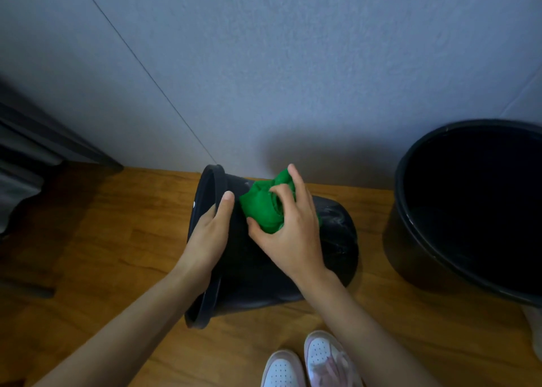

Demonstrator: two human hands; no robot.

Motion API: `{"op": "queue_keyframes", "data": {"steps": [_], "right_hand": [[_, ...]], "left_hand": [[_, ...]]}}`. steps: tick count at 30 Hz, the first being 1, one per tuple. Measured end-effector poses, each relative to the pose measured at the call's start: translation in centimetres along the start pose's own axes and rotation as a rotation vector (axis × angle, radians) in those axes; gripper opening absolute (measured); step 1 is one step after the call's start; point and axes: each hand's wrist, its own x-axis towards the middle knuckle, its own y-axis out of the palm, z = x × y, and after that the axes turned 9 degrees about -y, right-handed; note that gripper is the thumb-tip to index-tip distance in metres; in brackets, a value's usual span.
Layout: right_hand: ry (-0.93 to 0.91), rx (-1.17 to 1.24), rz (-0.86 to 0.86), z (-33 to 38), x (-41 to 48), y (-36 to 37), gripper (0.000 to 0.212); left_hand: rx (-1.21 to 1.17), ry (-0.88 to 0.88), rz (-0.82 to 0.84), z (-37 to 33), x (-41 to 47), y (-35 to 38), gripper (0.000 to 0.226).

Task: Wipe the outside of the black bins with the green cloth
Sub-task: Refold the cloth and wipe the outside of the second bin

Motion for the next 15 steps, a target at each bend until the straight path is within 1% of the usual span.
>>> {"op": "queue_keyframes", "data": {"steps": [1,2,4,6,8,10,13,15], "right_hand": [[-0.021,-0.006,-0.017,0.0,-0.1,-0.1,0.041],[-0.041,-0.015,-0.034,-0.1,-0.1,-0.1,0.039],[-0.068,-0.039,-0.052,-0.5,0.0,0.0,0.036],[-0.055,-0.062,-0.050,-1.2,0.2,0.2,0.036],[0.003,-0.097,-0.056,-2.7,0.4,0.2,0.041],[0.107,-0.147,-0.075,-5.5,0.3,-0.3,0.049],[0.311,-0.233,-0.026,-9.6,0.2,-1.9,0.058],[0.370,-0.263,-0.004,-10.9,-0.1,-2.6,0.058]], "left_hand": [[-0.003,0.012,-0.006,-0.1,-0.1,0.2,0.029],[-0.008,0.013,-0.008,-0.3,-0.2,0.3,0.027],[-0.002,0.013,-0.007,-0.3,-0.3,0.5,0.029],[-0.007,0.006,-0.002,-0.1,-0.1,0.3,0.029],[-0.024,-0.011,-0.005,0.4,0.2,-0.3,0.028],[-0.038,-0.026,-0.006,1.0,0.2,-1.0,0.028],[-0.053,-0.031,-0.011,1.4,0.1,-1.4,0.028],[-0.045,-0.002,-0.009,1.1,0.0,-1.2,0.027]]}}
